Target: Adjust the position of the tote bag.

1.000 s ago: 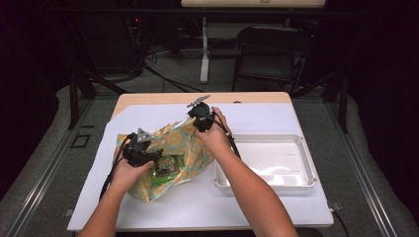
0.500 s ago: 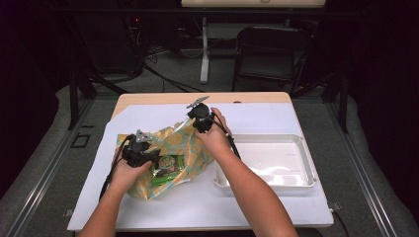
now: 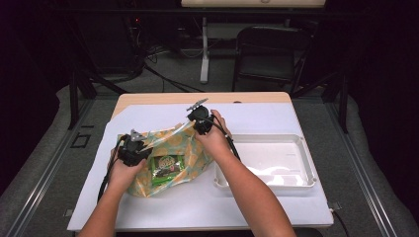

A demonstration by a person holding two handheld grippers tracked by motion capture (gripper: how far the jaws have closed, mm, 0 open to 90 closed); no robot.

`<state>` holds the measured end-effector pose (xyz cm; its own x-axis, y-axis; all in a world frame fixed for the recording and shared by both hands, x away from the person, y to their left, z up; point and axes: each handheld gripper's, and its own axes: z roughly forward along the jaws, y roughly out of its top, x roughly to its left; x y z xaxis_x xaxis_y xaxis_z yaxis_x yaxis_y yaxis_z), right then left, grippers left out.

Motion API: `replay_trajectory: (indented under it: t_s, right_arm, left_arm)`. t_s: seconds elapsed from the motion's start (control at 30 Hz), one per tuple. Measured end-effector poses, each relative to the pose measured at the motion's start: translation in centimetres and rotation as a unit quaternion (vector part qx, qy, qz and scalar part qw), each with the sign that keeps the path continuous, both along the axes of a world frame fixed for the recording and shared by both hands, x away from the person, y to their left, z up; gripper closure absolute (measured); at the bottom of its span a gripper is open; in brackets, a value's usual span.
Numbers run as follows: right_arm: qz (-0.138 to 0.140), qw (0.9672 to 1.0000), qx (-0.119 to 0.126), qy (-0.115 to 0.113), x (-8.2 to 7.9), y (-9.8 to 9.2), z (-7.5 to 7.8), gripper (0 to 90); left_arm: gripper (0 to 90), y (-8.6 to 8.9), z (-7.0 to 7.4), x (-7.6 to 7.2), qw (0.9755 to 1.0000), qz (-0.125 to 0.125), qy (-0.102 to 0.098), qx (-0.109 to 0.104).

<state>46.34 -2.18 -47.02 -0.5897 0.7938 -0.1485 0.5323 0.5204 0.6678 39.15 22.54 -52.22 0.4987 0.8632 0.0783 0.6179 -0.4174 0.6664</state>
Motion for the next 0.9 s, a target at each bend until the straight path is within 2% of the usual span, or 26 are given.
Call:
replay_trajectory:
  t_s: [0.17, 0.2, 0.27, 0.33, 0.37, 0.4, 0.5, 0.53, 0.57, 0.73, 0.87, 0.9]
  right_arm:
    - [0.003, 1.0, -0.008, 0.002, 0.1, 0.1, -0.4, 88.3]
    - [0.002, 0.9999, -0.013, 0.003, 0.1, 0.2, -0.7, 88.2]
    - [0.0, 0.9999, -0.011, 0.003, 0.1, 0.3, -0.9, 88.2]
    - [0.004, 0.9998, -0.014, 0.01, 0.1, 0.3, -1.2, 88.1]
    - [-0.001, 0.9999, -0.007, 0.007, 0.1, 0.4, -1.4, 88.1]
    - [0.004, 0.9997, -0.018, 0.014, 0.2, 0.4, -1.4, 88.1]
    - [-0.001, 0.9997, -0.017, 0.017, 0.2, 0.4, -1.8, 88.1]
    - [0.001, 0.9995, -0.024, 0.02, 0.3, 0.4, -1.9, 88.1]
    - [-0.001, 0.9996, -0.02, 0.019, 0.3, 0.5, -2.1, 88.1]
    - [-0.002, 0.9993, -0.028, 0.027, 0.3, 0.5, -2.8, 87.7]
    - [-0.005, 0.9991, -0.026, 0.031, 0.4, 0.5, -3.4, 87.6]
    - [-0.004, 0.9988, -0.033, 0.035, 0.4, 0.4, -3.4, 87.6]
  left_arm:
    - [83.0, 0.4, -0.3, 0.1, 0.9999, 0.013, -0.002, -0.006]
    - [83.0, 0.6, -0.4, 0.2, 0.9998, 0.016, 0.005, -0.011]
    - [83.0, 0.7, -0.5, 0.3, 0.9997, 0.02, 0.001, -0.012]
    - [83.0, 0.9, -0.7, 0.4, 0.9996, 0.019, 0.012, -0.018]
    - [83.1, 0.9, -0.7, 0.4, 0.9996, 0.019, 0.012, -0.018]
    - [83.1, 1.0, -0.9, 0.4, 0.9995, 0.023, 0.01, -0.018]
    - [83.1, 1.1, -1.0, 0.5, 0.9995, 0.023, 0.015, -0.016]
    - [83.1, 1.1, -1.1, 0.6, 0.9995, 0.023, 0.015, -0.016]
    - [83.1, 1.1, -1.2, 0.6, 0.9994, 0.028, 0.011, -0.015]
    - [83.0, 1.3, -1.3, 0.7, 0.9993, 0.025, 0.021, -0.017]
    - [83.0, 1.3, -1.5, 0.7, 0.9993, 0.026, 0.021, -0.018]
    - [83.1, 1.3, -1.6, 0.7, 0.9993, 0.029, 0.017, -0.018]
